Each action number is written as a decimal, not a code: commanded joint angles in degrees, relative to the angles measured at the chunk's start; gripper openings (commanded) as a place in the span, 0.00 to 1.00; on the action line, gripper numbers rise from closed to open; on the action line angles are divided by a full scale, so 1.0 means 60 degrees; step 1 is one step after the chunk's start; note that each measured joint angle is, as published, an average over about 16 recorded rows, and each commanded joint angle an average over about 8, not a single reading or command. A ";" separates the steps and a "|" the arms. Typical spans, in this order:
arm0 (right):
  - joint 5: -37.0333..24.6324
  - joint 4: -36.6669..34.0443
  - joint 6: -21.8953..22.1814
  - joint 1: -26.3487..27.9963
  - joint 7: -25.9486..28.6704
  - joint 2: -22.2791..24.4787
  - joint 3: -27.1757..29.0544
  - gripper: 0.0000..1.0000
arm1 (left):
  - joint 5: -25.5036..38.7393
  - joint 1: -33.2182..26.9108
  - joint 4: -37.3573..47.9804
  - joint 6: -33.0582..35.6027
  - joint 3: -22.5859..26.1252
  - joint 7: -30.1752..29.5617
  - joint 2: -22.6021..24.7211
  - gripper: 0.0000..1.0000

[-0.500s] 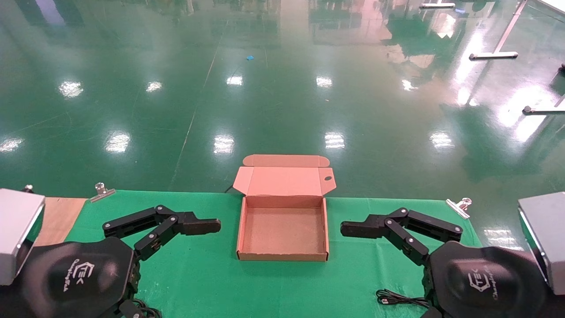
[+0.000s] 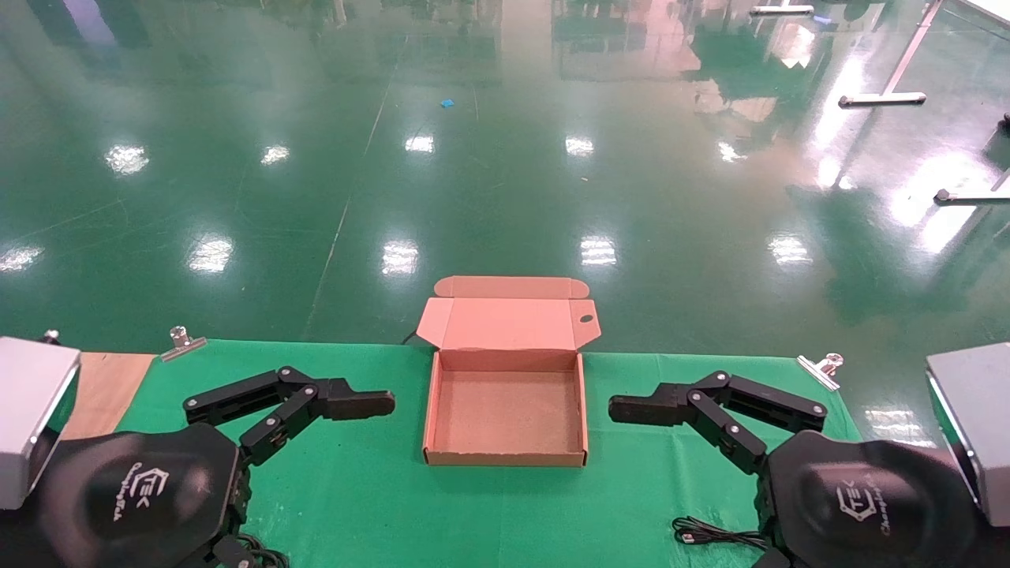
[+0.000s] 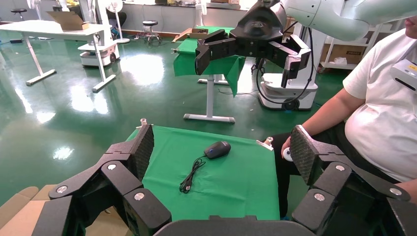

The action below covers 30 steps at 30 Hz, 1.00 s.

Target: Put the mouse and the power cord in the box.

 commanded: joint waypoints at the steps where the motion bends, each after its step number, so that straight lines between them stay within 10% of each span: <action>1: 0.0000 0.0000 0.0000 0.0000 0.0000 0.0000 0.0000 1.00 | 0.0000 0.0000 0.0000 0.0000 0.0000 0.0000 0.0000 1.00; 30: 0.0000 0.0000 0.0000 0.0000 0.0000 0.0000 0.0000 1.00 | 0.0000 0.0000 0.0000 0.0000 0.0000 0.0000 0.0000 1.00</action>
